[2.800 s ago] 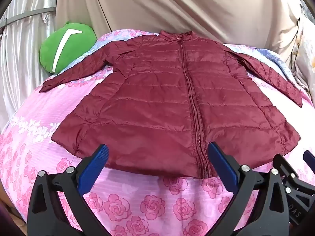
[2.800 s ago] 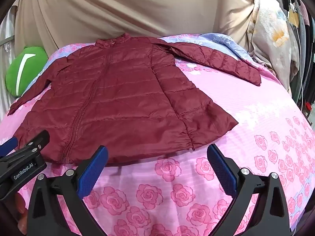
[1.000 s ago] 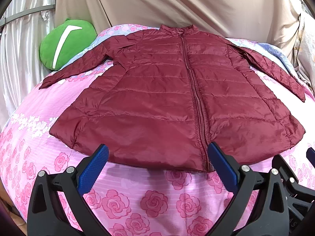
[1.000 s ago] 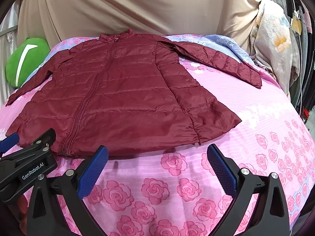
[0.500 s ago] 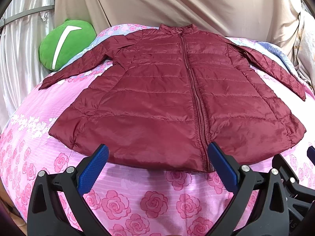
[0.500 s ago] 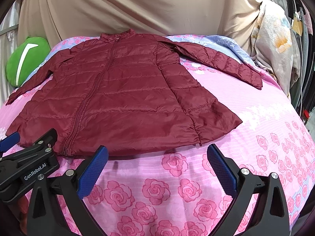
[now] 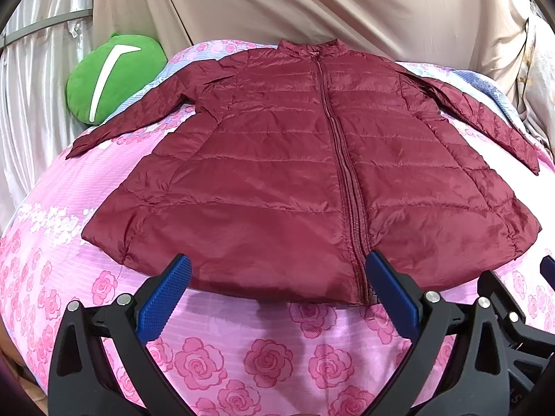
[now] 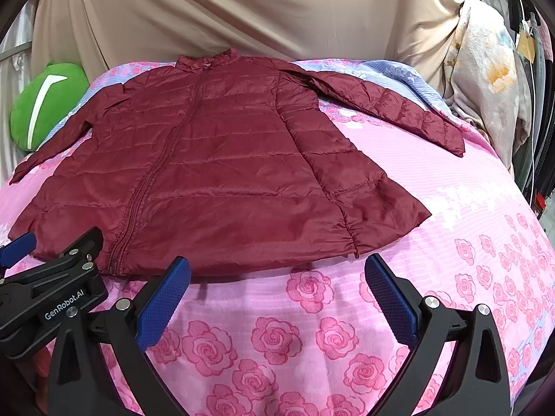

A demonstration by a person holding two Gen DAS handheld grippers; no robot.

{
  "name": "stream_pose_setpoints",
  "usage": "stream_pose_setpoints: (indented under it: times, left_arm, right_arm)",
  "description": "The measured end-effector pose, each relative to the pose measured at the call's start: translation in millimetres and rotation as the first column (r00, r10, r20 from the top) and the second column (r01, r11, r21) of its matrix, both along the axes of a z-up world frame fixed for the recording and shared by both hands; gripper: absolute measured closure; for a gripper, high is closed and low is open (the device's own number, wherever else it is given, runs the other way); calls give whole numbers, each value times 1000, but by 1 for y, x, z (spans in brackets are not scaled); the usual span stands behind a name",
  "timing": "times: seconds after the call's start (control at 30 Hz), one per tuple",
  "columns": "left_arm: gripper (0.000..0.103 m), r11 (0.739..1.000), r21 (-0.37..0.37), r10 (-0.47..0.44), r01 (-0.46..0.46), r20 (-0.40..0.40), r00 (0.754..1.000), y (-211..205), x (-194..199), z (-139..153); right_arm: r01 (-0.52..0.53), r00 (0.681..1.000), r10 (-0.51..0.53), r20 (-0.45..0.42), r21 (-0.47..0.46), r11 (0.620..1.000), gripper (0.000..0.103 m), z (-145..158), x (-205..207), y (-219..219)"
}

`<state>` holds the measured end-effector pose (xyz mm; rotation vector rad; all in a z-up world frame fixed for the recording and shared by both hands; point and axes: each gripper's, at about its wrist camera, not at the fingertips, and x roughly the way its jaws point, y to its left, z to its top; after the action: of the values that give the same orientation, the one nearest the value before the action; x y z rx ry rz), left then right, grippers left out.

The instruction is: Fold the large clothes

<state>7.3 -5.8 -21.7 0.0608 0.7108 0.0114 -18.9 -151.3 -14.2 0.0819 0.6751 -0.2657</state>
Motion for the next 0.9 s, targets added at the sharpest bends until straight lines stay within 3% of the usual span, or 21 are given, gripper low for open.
stream_pose_setpoints:
  times: [0.6, 0.8, 0.9]
  left_arm:
    - [5, 1000, 15, 6, -6, 3, 1000, -3, -2, 0]
    - [5, 996, -70, -53, 48, -71, 996, 4, 1, -4]
    - [5, 994, -78, -83, 78, -64, 994, 3, -5, -2]
  right_arm:
    - [4, 1000, -4, -5, 5, 1000, 5, -4, 0, -4]
    - [40, 999, -40, 16, 6, 999, 5, -2, -1, -24]
    - [81, 996, -82, 26, 34, 996, 5, 1, 1, -51]
